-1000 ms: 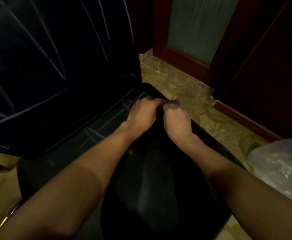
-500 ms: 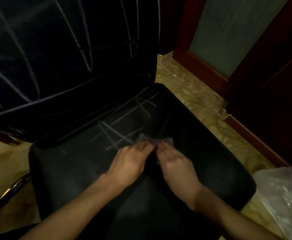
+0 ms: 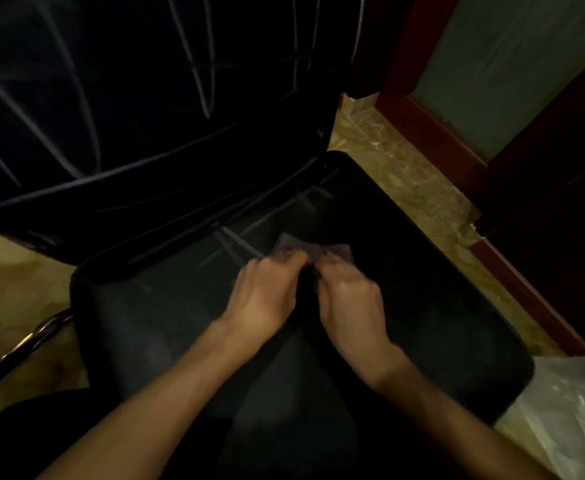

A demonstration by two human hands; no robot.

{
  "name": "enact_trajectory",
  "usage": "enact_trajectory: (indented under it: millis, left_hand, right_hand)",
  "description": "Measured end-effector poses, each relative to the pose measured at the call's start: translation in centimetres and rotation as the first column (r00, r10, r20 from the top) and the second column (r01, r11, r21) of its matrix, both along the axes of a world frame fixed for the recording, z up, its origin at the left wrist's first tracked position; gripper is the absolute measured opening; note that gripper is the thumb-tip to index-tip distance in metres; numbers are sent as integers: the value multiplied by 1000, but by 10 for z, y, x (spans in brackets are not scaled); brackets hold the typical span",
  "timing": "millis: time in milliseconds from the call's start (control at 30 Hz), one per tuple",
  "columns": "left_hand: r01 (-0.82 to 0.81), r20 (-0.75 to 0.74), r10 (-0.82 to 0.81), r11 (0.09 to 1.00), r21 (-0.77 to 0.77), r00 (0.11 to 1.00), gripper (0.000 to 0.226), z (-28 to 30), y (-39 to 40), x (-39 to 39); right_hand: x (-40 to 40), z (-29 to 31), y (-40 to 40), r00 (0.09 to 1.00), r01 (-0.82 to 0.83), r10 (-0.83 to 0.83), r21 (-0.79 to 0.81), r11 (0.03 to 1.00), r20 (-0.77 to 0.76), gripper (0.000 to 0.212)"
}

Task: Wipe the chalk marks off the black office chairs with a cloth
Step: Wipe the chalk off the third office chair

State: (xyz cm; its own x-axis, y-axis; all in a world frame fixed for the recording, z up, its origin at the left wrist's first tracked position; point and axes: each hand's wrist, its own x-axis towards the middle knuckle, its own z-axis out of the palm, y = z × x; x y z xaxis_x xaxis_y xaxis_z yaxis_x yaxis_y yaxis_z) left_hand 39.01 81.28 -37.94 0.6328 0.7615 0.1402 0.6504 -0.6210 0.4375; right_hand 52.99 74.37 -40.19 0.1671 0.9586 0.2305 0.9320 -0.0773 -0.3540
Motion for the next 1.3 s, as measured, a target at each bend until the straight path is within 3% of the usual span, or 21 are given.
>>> enact_trajectory:
  millis: [167,267,500,667,767,833,933,1067,1133,1233,1300]
  left_hand:
    - [-67,-10,67,996,-61,998,21,-3,-62,-72]
    - [-53,9,54,998,-38,999,27,-2,-54,-77]
    - [-371,-78,369,929,-12,926,37,12,21,-52]
    - [-296,32,299,953,-61,954,27,-2,-45,-108]
    - [-339,38,341,939,-63,939,28,-7,-76,-140]
    - [-419,-10,419,907,-43,908,31,-7,-72,-153]
    - [-553,-26,555,832,52,832,18,-7,-44,-173]
    - [-784,-44,785,619,39,618,24,-3,-6,-190]
    - [-826,-21,826,563,23,563,24,-6,1,-192]
    - [-815,39,815,579,-19,578,20,-7,-16,-191]
    - [-780,31,780,625,-15,625,24,-7,-43,-191]
  right_hand:
    - [-49,-8,-48,979,-206,205,80,975,22,34]
    - [-48,-10,-36,960,-278,273,98,955,64,34]
    - [-63,0,69,980,-199,199,-5,980,-9,34]
    - [-87,-2,3,937,-344,348,91,935,-36,37]
    - [-110,-2,-16,885,-462,465,76,884,-29,34]
    - [-126,-5,-1,849,-525,529,80,847,-23,36]
    - [-157,-7,46,807,-591,591,44,806,2,39]
    - [-210,-6,101,778,-623,626,67,780,-50,18]
    - [-225,-4,109,783,-612,617,85,786,-73,11]
    - [-216,-6,94,776,-624,630,114,773,-25,11]
    - [-202,-7,72,742,-669,671,85,738,14,25]
